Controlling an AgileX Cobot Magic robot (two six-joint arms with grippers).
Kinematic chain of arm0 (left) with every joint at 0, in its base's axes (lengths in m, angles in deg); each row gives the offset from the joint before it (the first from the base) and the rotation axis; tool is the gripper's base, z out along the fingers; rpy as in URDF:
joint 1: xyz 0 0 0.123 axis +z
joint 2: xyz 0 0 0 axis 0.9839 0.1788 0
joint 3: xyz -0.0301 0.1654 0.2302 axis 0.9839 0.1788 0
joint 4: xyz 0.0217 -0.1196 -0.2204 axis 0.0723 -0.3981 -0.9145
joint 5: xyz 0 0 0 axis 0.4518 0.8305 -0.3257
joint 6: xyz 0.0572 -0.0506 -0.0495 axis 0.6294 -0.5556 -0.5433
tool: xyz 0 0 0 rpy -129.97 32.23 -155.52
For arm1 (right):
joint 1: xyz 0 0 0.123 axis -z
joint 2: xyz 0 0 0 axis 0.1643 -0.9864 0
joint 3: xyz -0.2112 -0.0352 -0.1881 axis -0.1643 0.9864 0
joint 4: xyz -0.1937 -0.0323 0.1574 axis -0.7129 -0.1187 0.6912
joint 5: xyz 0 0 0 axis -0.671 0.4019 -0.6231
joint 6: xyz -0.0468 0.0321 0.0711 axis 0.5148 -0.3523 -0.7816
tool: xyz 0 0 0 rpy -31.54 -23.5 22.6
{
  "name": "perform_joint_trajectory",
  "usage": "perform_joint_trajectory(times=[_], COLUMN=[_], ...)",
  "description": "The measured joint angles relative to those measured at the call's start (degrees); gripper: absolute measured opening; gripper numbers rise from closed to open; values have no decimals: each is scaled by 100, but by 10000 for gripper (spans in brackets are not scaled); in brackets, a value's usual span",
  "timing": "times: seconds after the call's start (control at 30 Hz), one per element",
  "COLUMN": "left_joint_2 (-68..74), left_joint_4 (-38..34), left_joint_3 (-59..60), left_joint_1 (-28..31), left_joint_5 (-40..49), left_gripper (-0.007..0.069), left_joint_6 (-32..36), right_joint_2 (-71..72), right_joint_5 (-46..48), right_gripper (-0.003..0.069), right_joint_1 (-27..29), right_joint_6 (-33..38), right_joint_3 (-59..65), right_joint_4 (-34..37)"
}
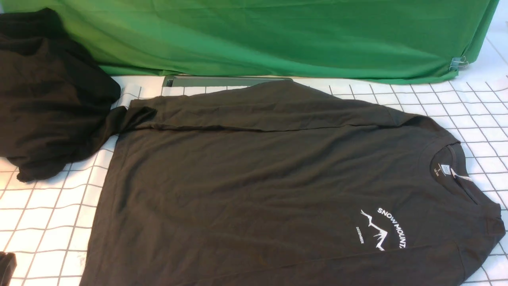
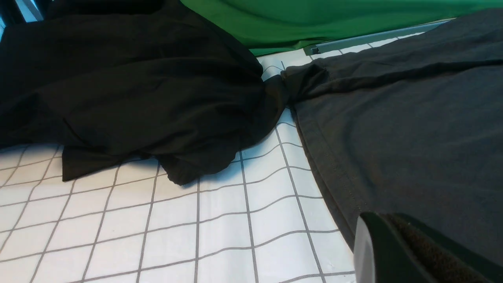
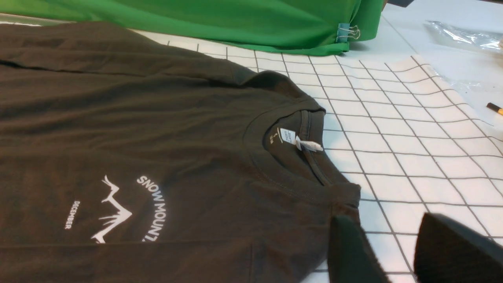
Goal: Fold a long-sleeved shirt over a white checkered tablecloth.
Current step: 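Grasp the left edge of the dark T-shirt lying flat on the table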
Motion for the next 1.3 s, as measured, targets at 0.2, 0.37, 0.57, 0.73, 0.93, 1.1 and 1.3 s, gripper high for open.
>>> perform_joint_trajectory(times=[0.2, 0.37, 0.57, 0.73, 0.93, 1.1, 1.3], left_joint_2=[0, 0, 0, 0, 0, 0, 128], left_joint_4=[0, 0, 40, -950, -2113, -2188, -771], left_joint_3=[0, 0, 0, 2, 2, 2, -1303], left_joint_1=[0, 0, 0, 0, 0, 0, 0], left_joint_5=[0, 0, -53, -947, -2472, -3701, -3063], left_gripper=[22, 22, 22, 22, 22, 22, 20], left_joint_6=[0, 0, 6, -492, -1370, -2758, -4529], right_joint_2=[0, 0, 0, 0, 0, 0, 0], right_joint_5=[0, 0, -12, -12, -12, -12, -1222], right_gripper=[242, 242, 242, 242, 242, 242, 242], right_joint_1=[0, 0, 0, 0, 0, 0, 0], right_joint_6=[0, 0, 0, 0, 0, -20, -1027], right_joint_3=[0, 0, 0, 0, 0, 0, 0], right_joint_4=[0, 0, 0, 0, 0, 34, 1151])
